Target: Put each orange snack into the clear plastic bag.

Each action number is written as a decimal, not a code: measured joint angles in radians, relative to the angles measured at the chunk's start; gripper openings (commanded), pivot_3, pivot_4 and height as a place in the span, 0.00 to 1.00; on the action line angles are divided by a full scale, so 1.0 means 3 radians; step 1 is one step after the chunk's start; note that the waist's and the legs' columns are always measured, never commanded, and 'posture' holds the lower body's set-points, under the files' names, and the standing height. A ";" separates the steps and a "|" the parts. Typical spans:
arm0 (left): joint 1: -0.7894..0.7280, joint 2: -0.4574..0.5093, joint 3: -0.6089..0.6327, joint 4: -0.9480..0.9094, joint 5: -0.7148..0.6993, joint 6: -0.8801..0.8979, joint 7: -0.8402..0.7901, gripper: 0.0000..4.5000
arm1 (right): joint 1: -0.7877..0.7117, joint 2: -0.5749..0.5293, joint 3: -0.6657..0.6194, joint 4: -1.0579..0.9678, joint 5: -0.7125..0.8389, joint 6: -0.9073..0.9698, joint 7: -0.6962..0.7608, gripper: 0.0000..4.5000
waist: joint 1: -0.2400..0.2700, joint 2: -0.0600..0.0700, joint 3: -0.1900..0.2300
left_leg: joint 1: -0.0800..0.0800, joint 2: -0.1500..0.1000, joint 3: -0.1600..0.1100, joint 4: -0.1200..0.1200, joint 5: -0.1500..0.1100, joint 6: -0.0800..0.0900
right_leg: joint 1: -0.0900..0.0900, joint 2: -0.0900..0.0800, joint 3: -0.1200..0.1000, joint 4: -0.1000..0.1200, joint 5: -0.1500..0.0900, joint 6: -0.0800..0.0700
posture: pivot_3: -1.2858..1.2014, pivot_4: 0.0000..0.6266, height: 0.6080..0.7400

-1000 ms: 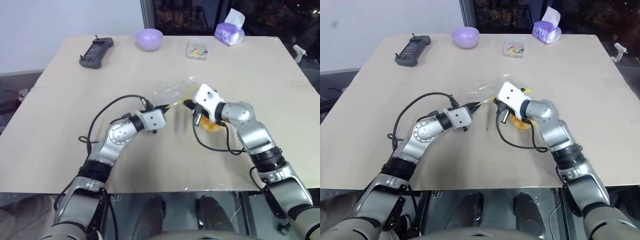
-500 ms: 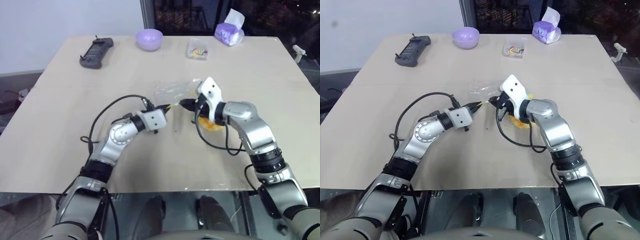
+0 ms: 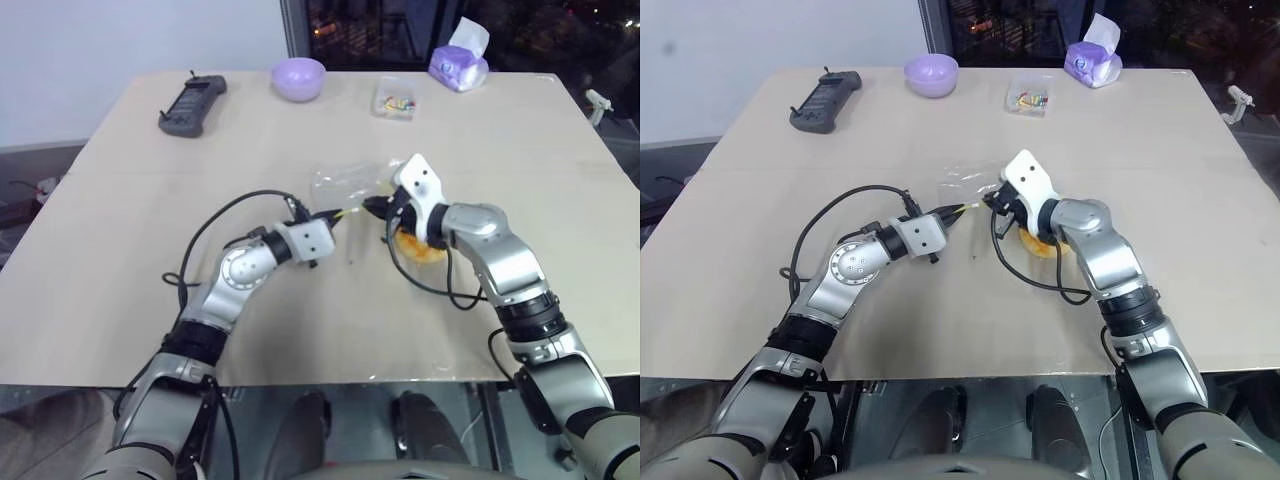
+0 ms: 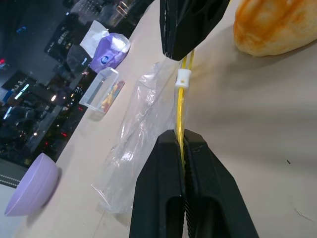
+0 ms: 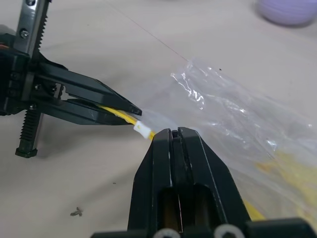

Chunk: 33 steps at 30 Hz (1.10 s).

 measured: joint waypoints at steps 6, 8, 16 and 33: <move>0.0000 -0.0002 0.0000 0.0000 -0.0004 0.0000 -0.0002 0.00 | 0.0012 -0.0044 0.0073 -0.0051 0.0011 -0.0024 0.0074 0.01 | -0.0001 0.0000 0.0000 | 0.0000 0.0000 0.0000 0.0000 0.0000 0.0000 | 0.0000 0.0000 0.0000 0.0000 0.0000 0.0000 | 0.52 0.24 1.00; 0.0000 -0.0002 0.0000 0.0000 -0.0005 0.0000 -0.0002 0.00 | 0.0014 -0.0052 0.0082 -0.0049 -0.0008 -0.0036 0.0064 0.01 | 0.0000 0.0000 0.0000 | 0.0000 0.0000 0.0000 0.0000 0.0000 0.0000 | 0.0000 0.0000 0.0000 0.0000 0.0000 0.0000 | 0.52 0.24 1.00; 0.0000 -0.0002 0.0000 0.0000 -0.0014 0.0000 -0.0018 0.00 | 0.0014 -0.0064 0.0097 -0.0013 -0.0091 -0.0125 -0.0024 0.01 | -0.0001 0.0000 0.0000 | 0.0000 0.0000 0.0000 0.0000 0.0000 0.0000 | 0.0000 0.0000 0.0000 0.0000 0.0000 0.0000 | 0.52 0.24 1.00; -0.0001 -0.0015 0.0000 0.0000 -0.0028 0.0000 -0.0064 0.00 | 0.0012 -0.0121 0.0217 0.0154 -0.0386 -0.0323 -0.0089 0.01 | 0.0001 0.0000 0.0000 | 0.0000 0.0000 0.0000 0.0000 0.0000 0.0000 | 0.0000 0.0000 0.0000 0.0000 0.0000 0.0000 | 0.52 0.24 1.00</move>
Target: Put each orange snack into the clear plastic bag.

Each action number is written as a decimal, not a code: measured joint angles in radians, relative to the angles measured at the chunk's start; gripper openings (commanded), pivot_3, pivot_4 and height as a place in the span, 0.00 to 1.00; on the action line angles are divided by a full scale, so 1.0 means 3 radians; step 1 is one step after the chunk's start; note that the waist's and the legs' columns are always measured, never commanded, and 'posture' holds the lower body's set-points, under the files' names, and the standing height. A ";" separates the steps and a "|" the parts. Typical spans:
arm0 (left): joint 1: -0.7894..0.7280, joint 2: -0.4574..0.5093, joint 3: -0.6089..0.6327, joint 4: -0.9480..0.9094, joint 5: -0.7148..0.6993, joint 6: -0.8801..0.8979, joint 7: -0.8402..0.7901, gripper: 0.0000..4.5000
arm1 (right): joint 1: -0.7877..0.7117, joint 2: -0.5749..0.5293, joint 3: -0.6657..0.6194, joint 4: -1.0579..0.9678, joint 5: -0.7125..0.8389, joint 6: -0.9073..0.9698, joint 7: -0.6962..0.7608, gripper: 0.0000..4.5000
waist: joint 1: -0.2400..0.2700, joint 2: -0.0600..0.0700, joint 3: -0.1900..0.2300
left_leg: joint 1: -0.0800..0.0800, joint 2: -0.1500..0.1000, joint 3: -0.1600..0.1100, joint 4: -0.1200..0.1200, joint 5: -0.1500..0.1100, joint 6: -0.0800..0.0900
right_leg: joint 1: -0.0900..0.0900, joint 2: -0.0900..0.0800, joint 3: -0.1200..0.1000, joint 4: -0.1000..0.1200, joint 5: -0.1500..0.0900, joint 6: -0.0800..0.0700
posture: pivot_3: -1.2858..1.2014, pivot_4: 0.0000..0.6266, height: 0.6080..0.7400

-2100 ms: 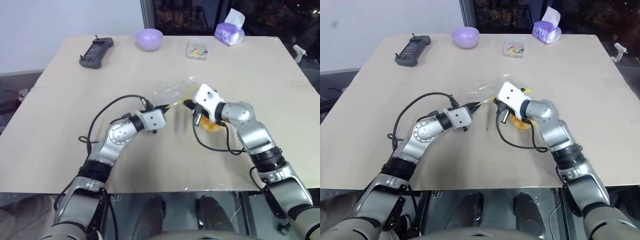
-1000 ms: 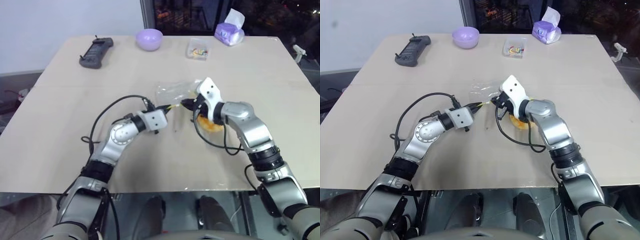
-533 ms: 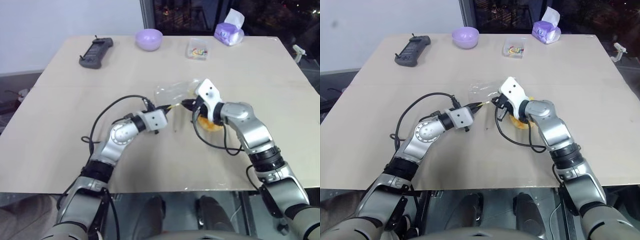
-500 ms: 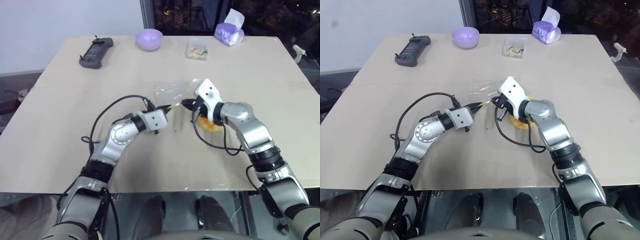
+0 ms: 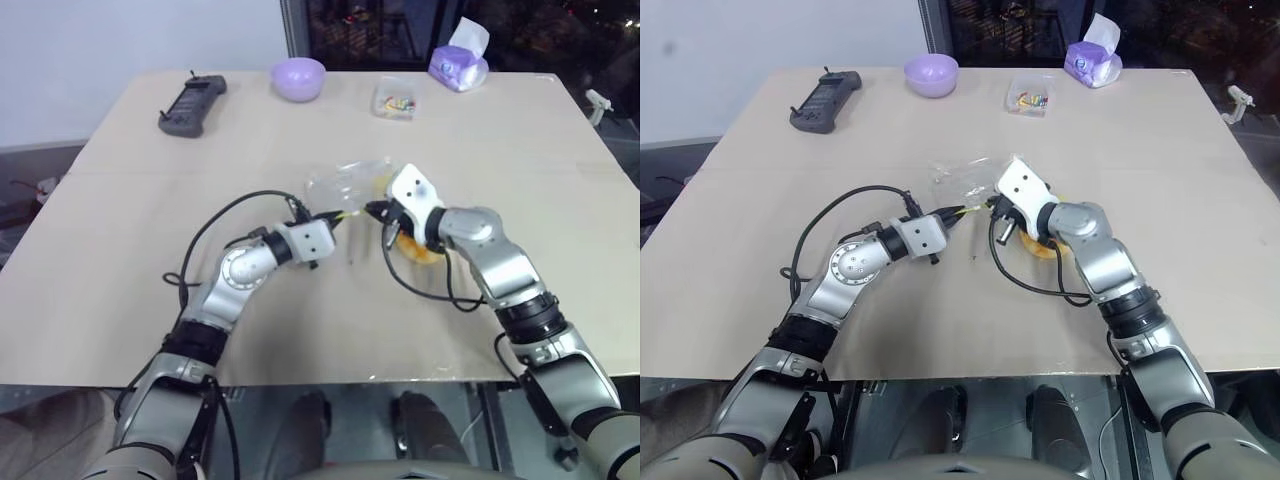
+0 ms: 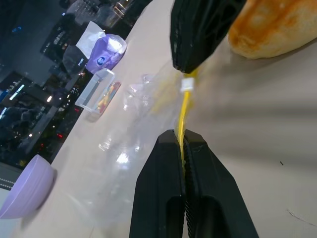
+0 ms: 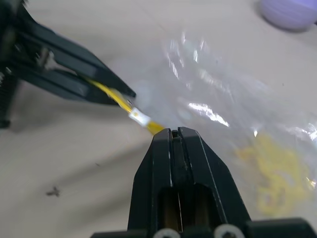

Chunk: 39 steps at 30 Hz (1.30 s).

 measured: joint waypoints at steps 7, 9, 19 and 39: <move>-0.0001 -0.0019 0.0000 0.0000 0.0000 0.0000 -0.0001 0.00 | -0.0004 -0.0038 0.0021 0.0121 -0.0152 -0.0061 -0.0041 0.01 | -0.0001 0.0000 0.0000 | 0.0000 0.0000 0.0000 0.0000 0.0000 0.0000 | 0.0000 0.0000 0.0000 0.0000 0.0000 0.0000 | 0.52 0.24 1.00; -0.0001 -0.0021 0.0000 0.0000 0.0000 0.0000 -0.0001 0.00 | -0.0004 -0.0038 0.0025 0.0136 -0.0167 -0.0063 -0.0040 0.01 | -0.0001 0.0000 0.0000 | 0.0000 0.0000 0.0000 0.0000 0.0000 0.0000 | 0.0000 0.0000 0.0000 0.0000 0.0000 0.0000 | 0.52 0.24 1.00; -0.0003 -0.0028 0.0000 0.0000 -0.0001 0.0000 0.0002 0.00 | -0.0003 -0.0137 -0.0174 -0.0021 0.0084 -0.0025 0.0098 0.01 | 0.0001 0.0000 0.0000 | -0.0001 0.0000 0.0000 0.0000 0.0000 0.0000 | 0.0000 0.0000 0.0000 -0.0001 0.0000 0.0000 | 0.52 0.24 1.00; -0.0024 -0.0069 0.0001 0.0000 -0.0039 0.0013 0.0009 0.00 | 0.0651 -0.0385 -0.0950 -0.0596 0.0704 0.0713 -0.0034 0.57 | 0.0002 0.0000 0.0000 | 0.0000 0.0000 0.0000 0.0000 0.0000 0.0000 | 0.0002 0.0000 0.0000 -0.0001 0.0000 0.0000 | 0.52 0.24 1.00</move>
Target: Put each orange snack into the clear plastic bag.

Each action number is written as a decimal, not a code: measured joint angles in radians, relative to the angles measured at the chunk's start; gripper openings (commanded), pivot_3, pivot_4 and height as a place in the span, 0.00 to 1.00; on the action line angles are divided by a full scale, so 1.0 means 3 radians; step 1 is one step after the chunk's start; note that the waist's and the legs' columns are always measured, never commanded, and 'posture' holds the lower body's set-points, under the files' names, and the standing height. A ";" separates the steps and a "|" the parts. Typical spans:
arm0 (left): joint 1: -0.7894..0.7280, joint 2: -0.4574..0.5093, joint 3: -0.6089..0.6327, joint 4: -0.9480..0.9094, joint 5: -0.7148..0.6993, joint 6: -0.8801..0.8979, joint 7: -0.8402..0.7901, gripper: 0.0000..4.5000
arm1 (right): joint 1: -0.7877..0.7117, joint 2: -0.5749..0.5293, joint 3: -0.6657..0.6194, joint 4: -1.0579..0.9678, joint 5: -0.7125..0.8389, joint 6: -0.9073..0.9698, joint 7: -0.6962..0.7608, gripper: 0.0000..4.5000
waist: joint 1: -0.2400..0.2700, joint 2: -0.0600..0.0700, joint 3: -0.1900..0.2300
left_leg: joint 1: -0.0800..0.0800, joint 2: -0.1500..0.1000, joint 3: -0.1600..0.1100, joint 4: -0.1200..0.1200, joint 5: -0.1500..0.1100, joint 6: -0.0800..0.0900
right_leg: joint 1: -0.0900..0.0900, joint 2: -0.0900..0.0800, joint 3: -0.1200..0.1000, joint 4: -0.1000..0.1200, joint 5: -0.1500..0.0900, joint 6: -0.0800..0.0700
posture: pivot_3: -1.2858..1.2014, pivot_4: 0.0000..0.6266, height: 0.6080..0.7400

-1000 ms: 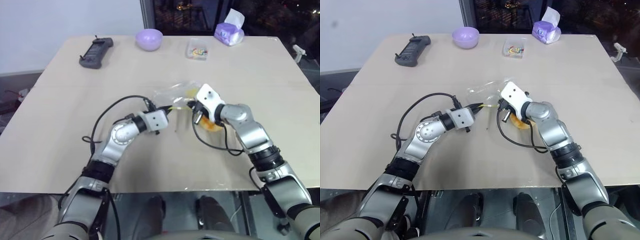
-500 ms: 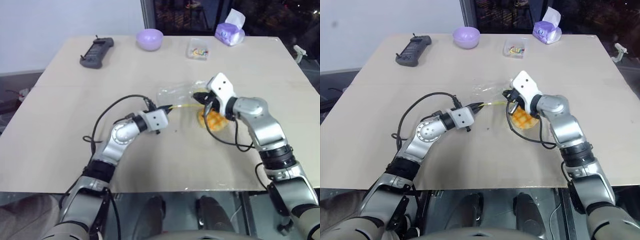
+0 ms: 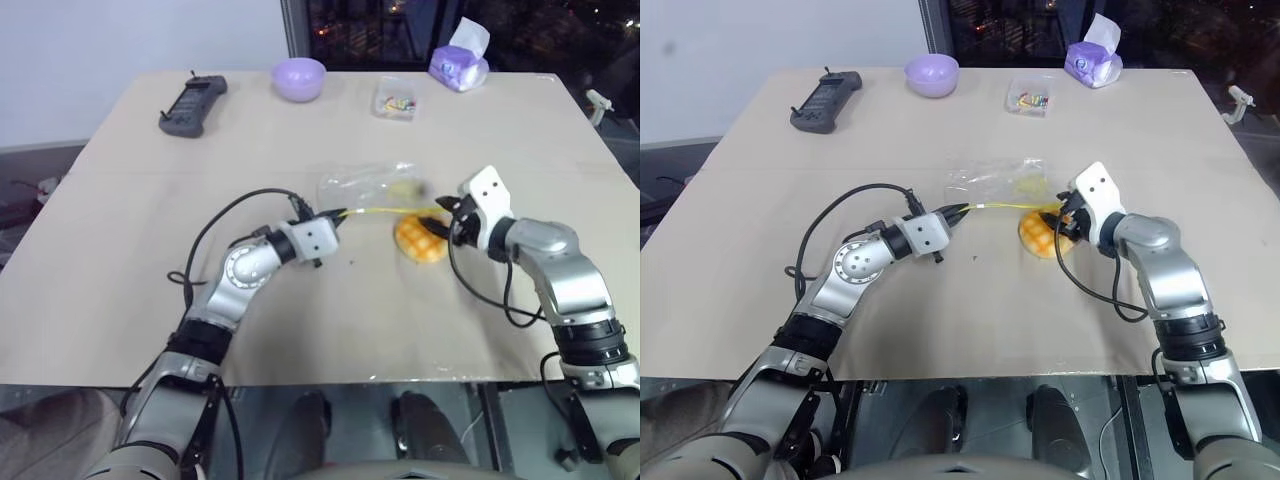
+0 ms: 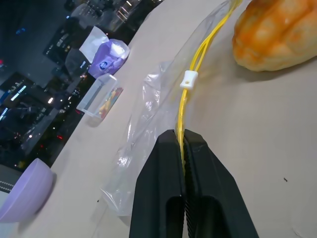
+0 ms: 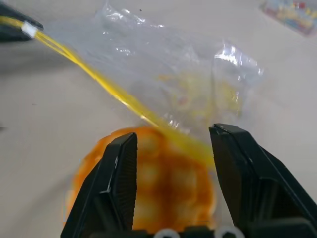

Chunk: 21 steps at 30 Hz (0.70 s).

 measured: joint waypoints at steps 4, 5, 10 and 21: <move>0.0000 -0.0017 0.0000 0.0000 0.0000 0.0001 0.0001 0.00 | -0.0003 0.0209 -0.0130 -0.0194 0.0194 0.0306 -0.0209 0.57 | 0.0000 0.0000 0.0000 | 0.0001 0.0000 0.0000 0.0000 0.0000 0.0000 | 0.0000 0.0000 -0.0001 0.0001 0.0000 0.0000 | 0.52 0.24 1.00; -0.0001 -0.0026 0.0000 0.0000 0.0000 0.0001 0.0001 0.00 | -0.0005 0.0250 -0.0129 -0.0212 0.0220 0.0344 -0.0250 0.57 | -0.0001 0.0000 0.0000 | 0.0000 0.0000 0.0000 0.0000 0.0000 0.0000 | 0.0000 0.0000 0.0000 0.0001 0.0000 0.0000 | 0.52 0.24 1.00; -0.0001 -0.0053 -0.0001 0.0000 0.0001 0.0010 0.0001 0.00 | -0.0041 0.0420 0.0040 -0.0259 0.0224 0.0424 -0.0446 0.57 | -0.0001 0.0000 0.0000 | 0.0000 0.0000 0.0000 0.0000 0.0000 0.0000 | 0.0000 0.0000 0.0000 0.0000 0.0000 0.0000 | 0.52 0.24 1.00; -0.0004 -0.0105 -0.0002 -0.0001 0.0002 0.0048 0.0005 0.00 | -0.0305 0.0688 0.0365 -0.0137 0.0093 0.0263 -0.0638 0.57 | -0.0001 0.0000 0.0000 | 0.0001 0.0000 -0.0001 0.0000 0.0000 0.0000 | 0.0000 0.0000 -0.0001 0.0000 0.0000 0.0000 | 0.52 0.24 1.00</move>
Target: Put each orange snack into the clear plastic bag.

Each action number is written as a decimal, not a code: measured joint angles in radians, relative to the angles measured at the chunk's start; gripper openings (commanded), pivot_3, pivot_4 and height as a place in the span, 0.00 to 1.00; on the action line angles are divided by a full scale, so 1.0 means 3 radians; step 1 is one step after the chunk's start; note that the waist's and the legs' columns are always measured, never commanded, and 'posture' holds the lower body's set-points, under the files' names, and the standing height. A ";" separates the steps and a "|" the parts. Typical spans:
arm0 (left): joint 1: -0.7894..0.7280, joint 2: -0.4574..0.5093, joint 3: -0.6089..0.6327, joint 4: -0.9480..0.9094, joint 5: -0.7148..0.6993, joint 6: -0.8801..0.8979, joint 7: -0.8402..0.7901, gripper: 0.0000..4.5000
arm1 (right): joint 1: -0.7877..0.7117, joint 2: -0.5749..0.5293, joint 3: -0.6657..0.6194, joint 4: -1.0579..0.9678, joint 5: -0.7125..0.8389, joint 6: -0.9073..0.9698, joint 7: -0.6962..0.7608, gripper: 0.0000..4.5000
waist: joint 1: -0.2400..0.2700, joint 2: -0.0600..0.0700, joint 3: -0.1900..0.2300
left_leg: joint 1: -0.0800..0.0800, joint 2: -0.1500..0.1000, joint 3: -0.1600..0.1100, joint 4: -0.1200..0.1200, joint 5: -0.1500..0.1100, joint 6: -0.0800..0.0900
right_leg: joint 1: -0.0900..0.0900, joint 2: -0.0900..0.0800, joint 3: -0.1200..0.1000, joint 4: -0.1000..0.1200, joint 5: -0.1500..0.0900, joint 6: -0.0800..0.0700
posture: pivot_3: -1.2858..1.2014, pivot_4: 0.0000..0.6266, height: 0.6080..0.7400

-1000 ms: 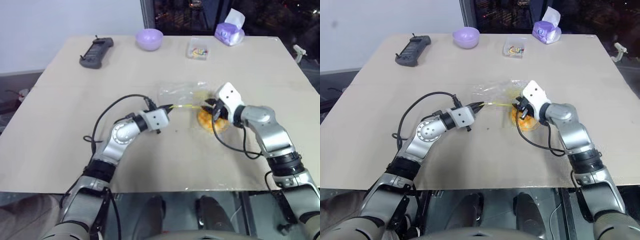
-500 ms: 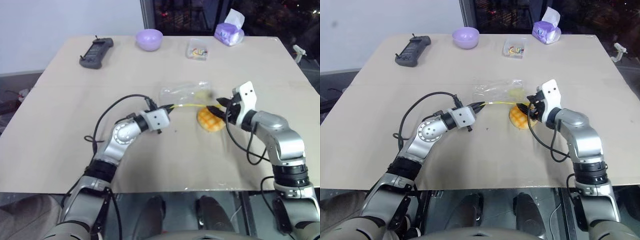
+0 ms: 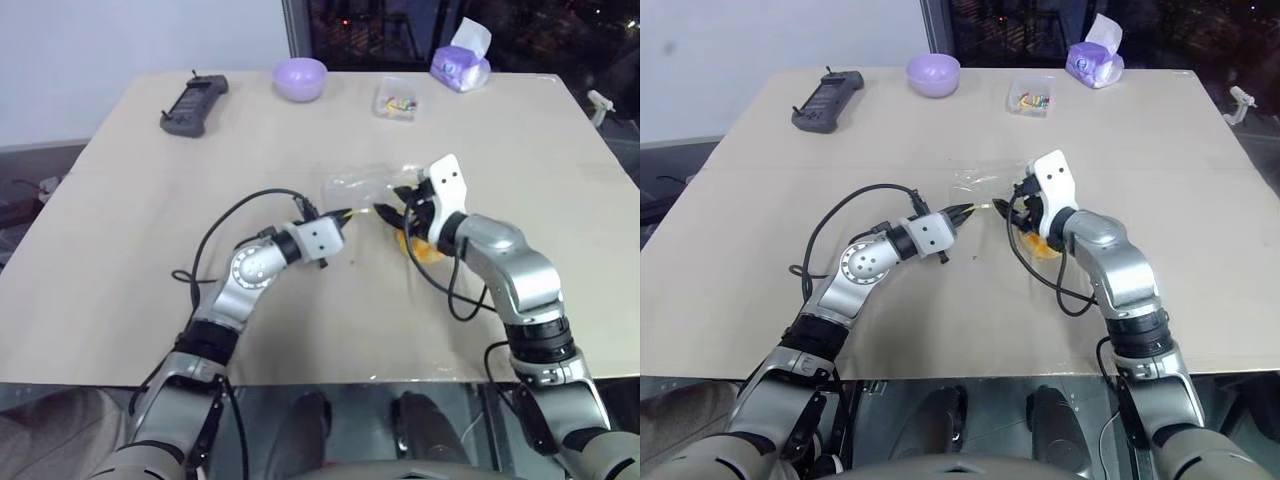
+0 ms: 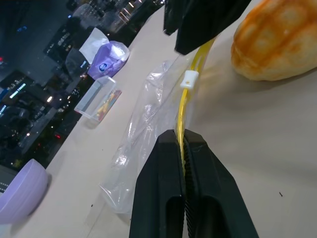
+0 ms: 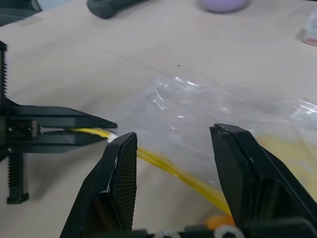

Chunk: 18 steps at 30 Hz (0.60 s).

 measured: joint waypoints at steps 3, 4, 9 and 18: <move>0.0000 0.0000 0.0000 0.0000 0.0000 0.0004 0.0003 0.00 | -0.0001 -0.0001 0.0054 0.0036 -0.0012 -0.0004 0.0002 0.57 | 0.0000 0.0000 0.0000 | 0.0000 0.0000 0.0000 0.0000 0.0000 0.0000 | 0.0000 0.0000 0.0000 0.0000 0.0000 0.0000 | 0.52 0.24 1.00; 0.0000 0.0000 0.0000 0.0000 0.0000 0.0006 0.0004 0.00 | -0.0001 -0.0005 0.0058 0.0037 -0.0015 -0.0006 0.0007 0.57 | 0.0000 0.0000 0.0000 | 0.0000 0.0000 0.0000 0.0000 0.0000 0.0000 | 0.0000 0.0000 0.0000 0.0000 0.0000 0.0000 | 0.52 0.24 1.00; 0.0000 0.0001 0.0000 0.0000 0.0000 0.0007 0.0019 0.00 | -0.0001 -0.0038 0.0073 0.0036 -0.0015 -0.0007 0.0035 0.57 | 0.0000 0.0000 0.0000 | 0.0000 0.0000 0.0000 0.0000 0.0000 0.0000 | 0.0000 0.0000 0.0000 0.0000 0.0000 0.0000 | 0.52 0.24 1.00; 0.0000 0.0001 0.0000 0.0000 0.0000 0.0008 0.0020 0.00 | 0.0003 -0.0073 0.0102 0.0033 -0.0014 -0.0009 0.0046 0.57 | -0.0001 0.0000 0.0000 | 0.0000 0.0000 0.0000 0.0000 0.0000 0.0000 | 0.0000 0.0000 0.0000 0.0000 0.0000 0.0000 | 0.52 0.24 1.00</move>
